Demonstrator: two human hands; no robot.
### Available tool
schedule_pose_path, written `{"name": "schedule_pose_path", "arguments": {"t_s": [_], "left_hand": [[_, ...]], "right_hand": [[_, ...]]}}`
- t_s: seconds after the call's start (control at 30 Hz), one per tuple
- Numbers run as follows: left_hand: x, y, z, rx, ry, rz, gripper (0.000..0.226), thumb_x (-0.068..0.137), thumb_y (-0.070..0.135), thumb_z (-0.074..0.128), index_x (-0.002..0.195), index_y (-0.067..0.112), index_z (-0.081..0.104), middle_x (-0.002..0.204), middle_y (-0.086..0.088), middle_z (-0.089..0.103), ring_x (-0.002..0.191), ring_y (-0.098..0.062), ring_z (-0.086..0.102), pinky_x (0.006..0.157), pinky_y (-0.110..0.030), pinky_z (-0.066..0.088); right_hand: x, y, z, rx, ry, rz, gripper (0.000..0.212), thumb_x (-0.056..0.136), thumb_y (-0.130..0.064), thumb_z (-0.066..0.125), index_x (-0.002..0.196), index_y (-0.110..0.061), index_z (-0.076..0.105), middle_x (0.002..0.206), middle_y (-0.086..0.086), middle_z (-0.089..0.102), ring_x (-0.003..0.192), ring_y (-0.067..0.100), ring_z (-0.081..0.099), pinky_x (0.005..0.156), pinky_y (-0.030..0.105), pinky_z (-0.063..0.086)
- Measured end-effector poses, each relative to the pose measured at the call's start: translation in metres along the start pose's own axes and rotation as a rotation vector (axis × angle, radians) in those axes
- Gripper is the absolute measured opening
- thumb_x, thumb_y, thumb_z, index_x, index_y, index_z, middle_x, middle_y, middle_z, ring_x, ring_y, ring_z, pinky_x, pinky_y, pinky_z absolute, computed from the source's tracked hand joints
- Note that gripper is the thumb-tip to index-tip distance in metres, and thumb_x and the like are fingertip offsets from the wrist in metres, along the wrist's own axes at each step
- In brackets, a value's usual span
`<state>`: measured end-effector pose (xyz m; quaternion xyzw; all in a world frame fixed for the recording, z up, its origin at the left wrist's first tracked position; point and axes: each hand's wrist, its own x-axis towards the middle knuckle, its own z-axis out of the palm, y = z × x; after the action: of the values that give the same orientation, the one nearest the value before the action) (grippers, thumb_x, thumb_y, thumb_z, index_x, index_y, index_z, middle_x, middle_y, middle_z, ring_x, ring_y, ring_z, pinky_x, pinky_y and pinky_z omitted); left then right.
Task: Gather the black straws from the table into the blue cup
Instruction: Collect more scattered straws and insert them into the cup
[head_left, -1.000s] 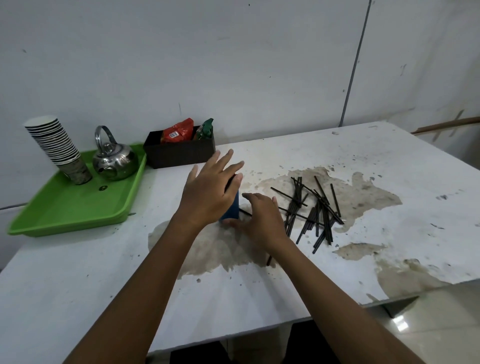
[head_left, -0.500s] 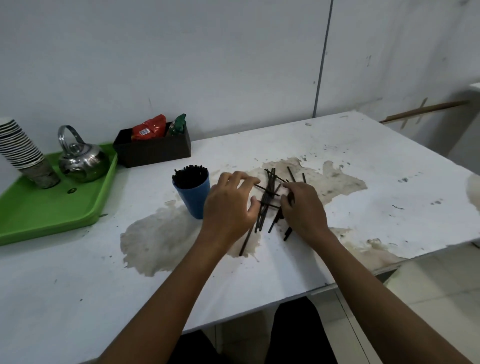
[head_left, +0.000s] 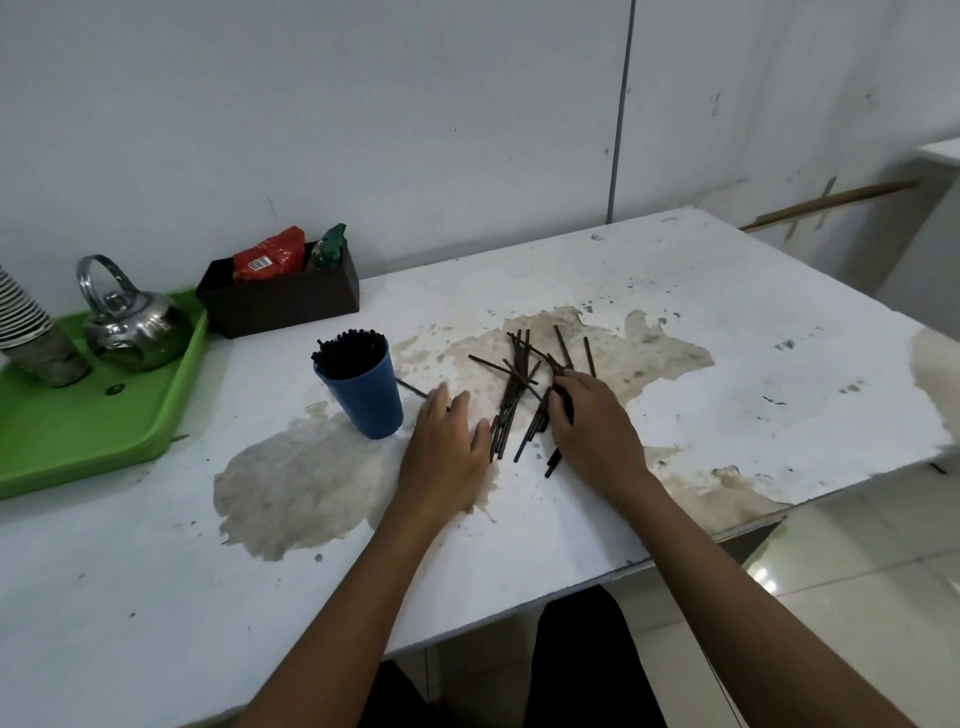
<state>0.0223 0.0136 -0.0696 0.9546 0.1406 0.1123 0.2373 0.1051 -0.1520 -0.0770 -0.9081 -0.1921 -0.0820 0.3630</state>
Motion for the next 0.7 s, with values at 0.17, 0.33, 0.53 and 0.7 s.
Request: {"name": "schedule_pose_path", "arguments": {"t_s": [0.17,0.33,0.53,0.7], "left_hand": [[0.015,0.006,0.003,-0.157,0.062,0.200,0.034,0.102,0.024,0.045,0.134,0.018,0.054,0.137,0.005,0.053,0.123,-0.010,0.052,0.103,-0.020,0.038],[0.019,0.008,-0.001,-0.371,0.203,0.225,0.026,0.100,0.022,0.052,0.124,0.021,0.063,0.118,0.009,0.065,0.108,0.000,0.061,0.092,-0.022,0.052],[0.017,0.004,-0.005,-0.316,0.302,0.003,0.030,0.092,0.030,0.059,0.121,0.021,0.065,0.120,0.006,0.064,0.113,-0.010,0.055,0.098,-0.033,0.049],[0.028,0.020,-0.004,0.042,0.100,-0.165,0.085,0.074,0.084,0.046,0.130,0.021,0.058,0.130,-0.005,0.054,0.122,-0.028,0.042,0.097,-0.040,0.040]], "right_hand": [[-0.001,-0.004,-0.005,0.097,0.049,-0.050,0.027,0.097,-0.018,0.051,0.117,-0.008,0.066,0.112,0.007,0.068,0.102,0.020,0.061,0.083,0.026,0.044],[-0.003,-0.004,-0.008,0.188,0.089,-0.042,0.024,0.094,-0.014,0.058,0.115,-0.007,0.069,0.110,0.006,0.071,0.096,0.017,0.065,0.084,0.023,0.048],[0.000,-0.001,-0.007,0.224,0.126,0.079,0.026,0.088,-0.005,0.054,0.106,-0.011,0.071,0.104,0.006,0.071,0.072,0.009,0.054,0.071,0.019,0.039],[-0.005,-0.010,-0.015,0.289,0.041,0.096,0.045,0.077,0.000,0.043,0.108,-0.014,0.073,0.108,0.004,0.071,0.081,0.012,0.061,0.083,0.031,0.050]]}}
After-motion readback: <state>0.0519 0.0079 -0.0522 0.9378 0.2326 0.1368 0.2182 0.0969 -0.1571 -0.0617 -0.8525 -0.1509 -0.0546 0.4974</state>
